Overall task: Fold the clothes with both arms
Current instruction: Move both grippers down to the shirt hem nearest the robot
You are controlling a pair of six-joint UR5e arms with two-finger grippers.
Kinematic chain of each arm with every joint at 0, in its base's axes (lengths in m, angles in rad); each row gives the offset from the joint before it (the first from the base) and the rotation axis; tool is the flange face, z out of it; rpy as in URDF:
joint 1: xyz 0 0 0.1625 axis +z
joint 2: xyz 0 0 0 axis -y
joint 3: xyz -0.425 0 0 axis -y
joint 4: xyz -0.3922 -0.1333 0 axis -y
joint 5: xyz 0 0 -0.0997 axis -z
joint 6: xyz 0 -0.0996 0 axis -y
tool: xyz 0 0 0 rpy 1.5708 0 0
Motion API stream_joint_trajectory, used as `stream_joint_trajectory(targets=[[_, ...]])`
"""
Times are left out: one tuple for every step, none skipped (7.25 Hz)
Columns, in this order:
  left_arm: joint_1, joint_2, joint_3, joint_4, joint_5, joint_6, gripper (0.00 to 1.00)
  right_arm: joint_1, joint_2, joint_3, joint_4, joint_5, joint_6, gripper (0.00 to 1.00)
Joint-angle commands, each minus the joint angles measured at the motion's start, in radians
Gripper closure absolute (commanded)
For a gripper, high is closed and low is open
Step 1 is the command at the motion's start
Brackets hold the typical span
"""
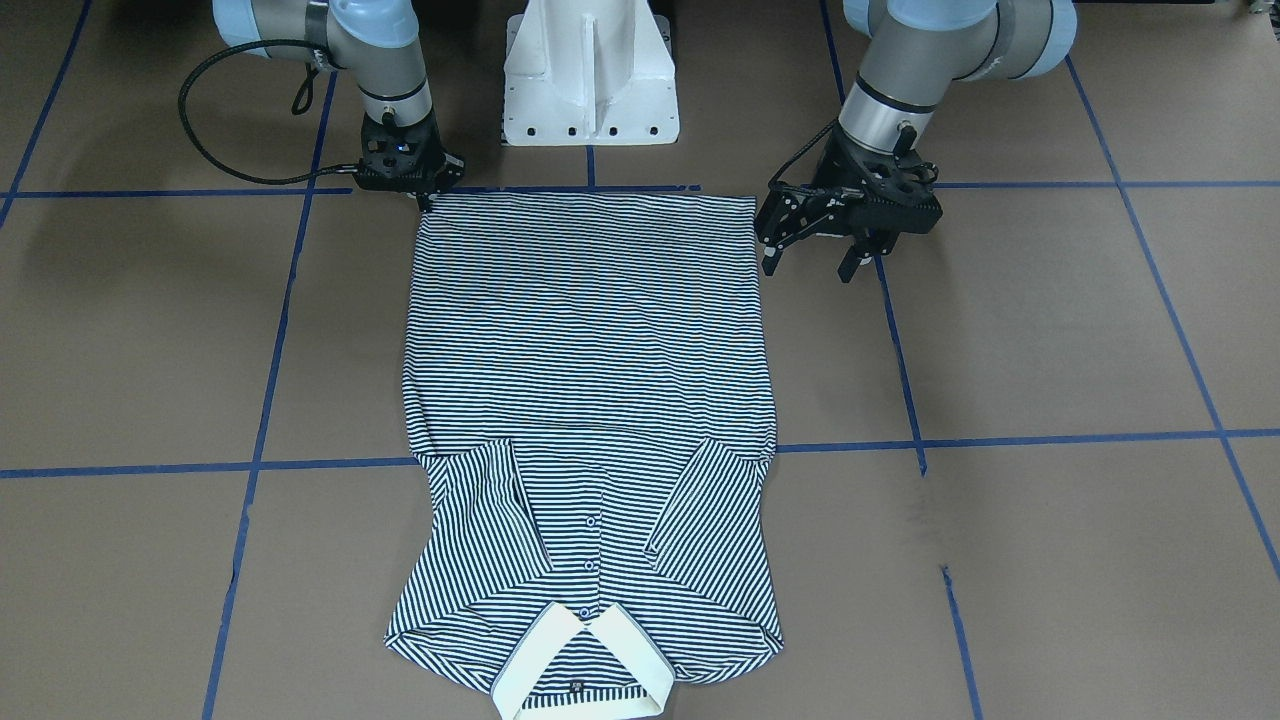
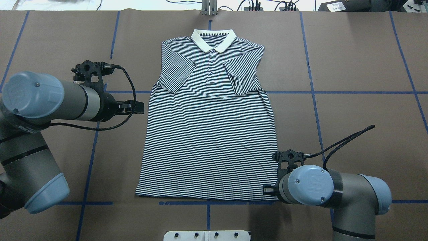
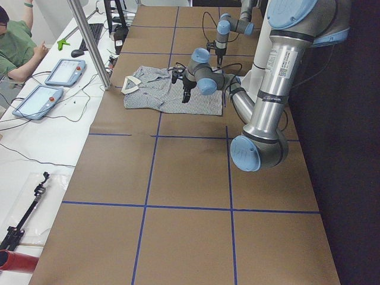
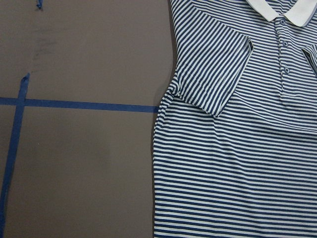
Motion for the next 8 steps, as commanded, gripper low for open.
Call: stream_joint_trajectory(targets=[[0.002, -0.004, 0.007, 0.0, 0.0, -0.005, 0.0, 0.0, 0.004, 0.011, 0.0, 0.0, 0.001, 1.0], [0.012, -0.005, 0.01, 0.0, -0.003, -0.028, 0.0, 0.002, 0.004, 0.045, -0.001, 0.006, 0.001, 1.0], [0.07, 0.004, 0.01, 0.0, 0.001, -0.156, 0.0, 0.003, -0.002, 0.075, -0.001, -0.003, 0.001, 1.0], [0.157, 0.004, 0.002, 0.006, 0.017, -0.33, 0.0, 0.005, 0.0, 0.08, -0.001, -0.006, 0.001, 1.0], [0.24, 0.002, -0.007, 0.058, 0.087, -0.404, 0.0, 0.005, 0.003, 0.079, -0.001, -0.009, 0.001, 1.0], [0.312, -0.001, -0.015, 0.131, 0.127, -0.476, 0.0, 0.003, 0.004, 0.077, -0.001, -0.013, 0.001, 1.0], [0.355, 0.005, -0.015, 0.146, 0.167, -0.519, 0.0, 0.003, 0.009, 0.076, -0.001, -0.01, 0.001, 1.0], [0.383, 0.025, -0.004, 0.144, 0.196, -0.545, 0.0, 0.002, 0.014, 0.077, -0.001, -0.01, 0.001, 1.0]])
